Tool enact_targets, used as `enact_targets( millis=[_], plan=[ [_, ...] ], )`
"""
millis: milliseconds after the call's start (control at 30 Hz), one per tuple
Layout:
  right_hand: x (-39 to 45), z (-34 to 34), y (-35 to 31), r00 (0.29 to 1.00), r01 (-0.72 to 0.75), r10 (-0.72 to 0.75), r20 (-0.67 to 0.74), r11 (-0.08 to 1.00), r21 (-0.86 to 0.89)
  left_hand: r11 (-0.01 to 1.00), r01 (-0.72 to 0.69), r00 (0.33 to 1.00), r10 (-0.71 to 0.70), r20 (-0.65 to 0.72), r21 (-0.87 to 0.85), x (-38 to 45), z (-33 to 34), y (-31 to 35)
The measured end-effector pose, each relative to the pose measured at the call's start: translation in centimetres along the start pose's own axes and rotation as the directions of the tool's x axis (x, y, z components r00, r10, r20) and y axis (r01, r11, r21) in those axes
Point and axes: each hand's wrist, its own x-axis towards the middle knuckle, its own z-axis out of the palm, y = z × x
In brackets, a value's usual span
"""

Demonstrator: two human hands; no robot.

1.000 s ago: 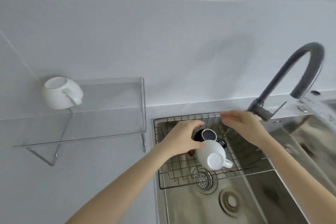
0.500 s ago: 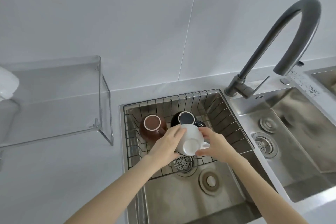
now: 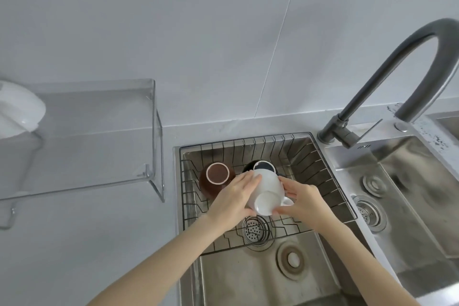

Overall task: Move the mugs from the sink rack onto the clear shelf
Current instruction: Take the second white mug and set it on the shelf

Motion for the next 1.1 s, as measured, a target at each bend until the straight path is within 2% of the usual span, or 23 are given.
enact_targets(
  millis=[333, 467, 633, 900, 1100],
  plan=[
    [-3.3, -3.0, -15.7, 0.954, 0.297, -0.299, -0.031, 0.953, -0.066, 0.996, 0.033, 0.989, -0.021, -0.144, 0.084, -7.1, -16.8, 0.8],
    [-3.4, -0.9, -22.2, 0.925, 0.375, -0.375, -0.053, 0.927, -0.015, 0.99, 0.099, 0.97, -0.074, -0.23, 0.102, -11.2, -22.9, -0.9],
    [-2.5, 3.3, -29.2, 0.897, 0.441, -0.442, 0.022, 0.897, 0.04, 0.979, 0.195, 0.935, -0.167, -0.312, 0.061, -16.6, -28.0, -4.3],
    [-0.6, 11.4, -36.4, 0.879, 0.436, -0.445, 0.17, 0.895, 0.091, 0.933, 0.361, 0.895, -0.35, -0.275, -0.014, -22.5, -31.4, -11.9],
    [0.7, 15.5, -38.9, 0.868, 0.422, -0.43, 0.247, 0.902, 0.09, 0.906, 0.4, 0.891, -0.42, -0.174, -0.14, -25.1, -33.1, -16.1]
  ],
)
